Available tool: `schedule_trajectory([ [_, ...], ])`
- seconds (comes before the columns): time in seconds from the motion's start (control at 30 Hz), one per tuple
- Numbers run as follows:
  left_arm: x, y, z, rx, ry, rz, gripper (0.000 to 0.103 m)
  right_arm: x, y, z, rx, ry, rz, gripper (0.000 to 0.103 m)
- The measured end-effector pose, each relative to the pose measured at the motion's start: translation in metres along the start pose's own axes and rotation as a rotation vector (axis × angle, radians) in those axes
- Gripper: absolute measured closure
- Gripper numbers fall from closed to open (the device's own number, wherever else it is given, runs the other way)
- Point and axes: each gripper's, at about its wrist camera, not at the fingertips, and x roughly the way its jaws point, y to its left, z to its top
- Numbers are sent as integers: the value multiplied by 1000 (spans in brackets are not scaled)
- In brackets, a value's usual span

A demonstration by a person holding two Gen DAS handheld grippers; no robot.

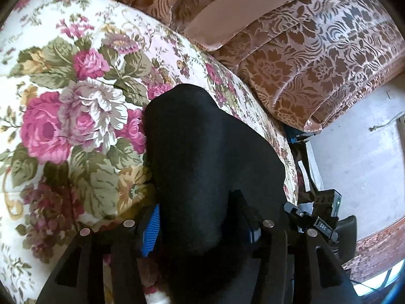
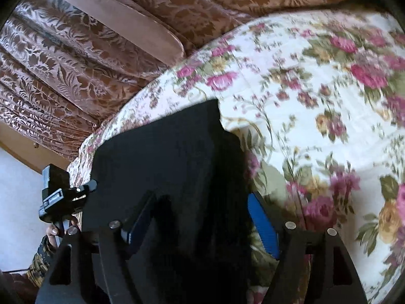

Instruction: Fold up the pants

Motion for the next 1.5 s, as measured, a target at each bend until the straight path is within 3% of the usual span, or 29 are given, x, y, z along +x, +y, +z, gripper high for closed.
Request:
schedule_trajectory([
  [0.1,-8,0,-6,10,-8,-16,47,4,-7,-5,32,32,66,27],
  [0.2,-12,7,-11,-30,3,-79,41,11,-10,-6,38,62,102,27],
  [0.43,12,14,-28,-108,96,-175,40,28,-21,-8,84,108,209,36],
  [0.6,13,4,-34,-62,74,-192,61,22,-8,-9,15,104,187,56],
  [0.73,-6,-8,-35,-4,26,-205,64,10,16,-7,-65,81,143,60],
  [1.03,-54,-19,-5,97,-94,-102,64,14,72,22,-173,37,186,61],
  [1.5,-70,31,91,79,-194,97,64,123,141,114,-260,81,179,61],
])
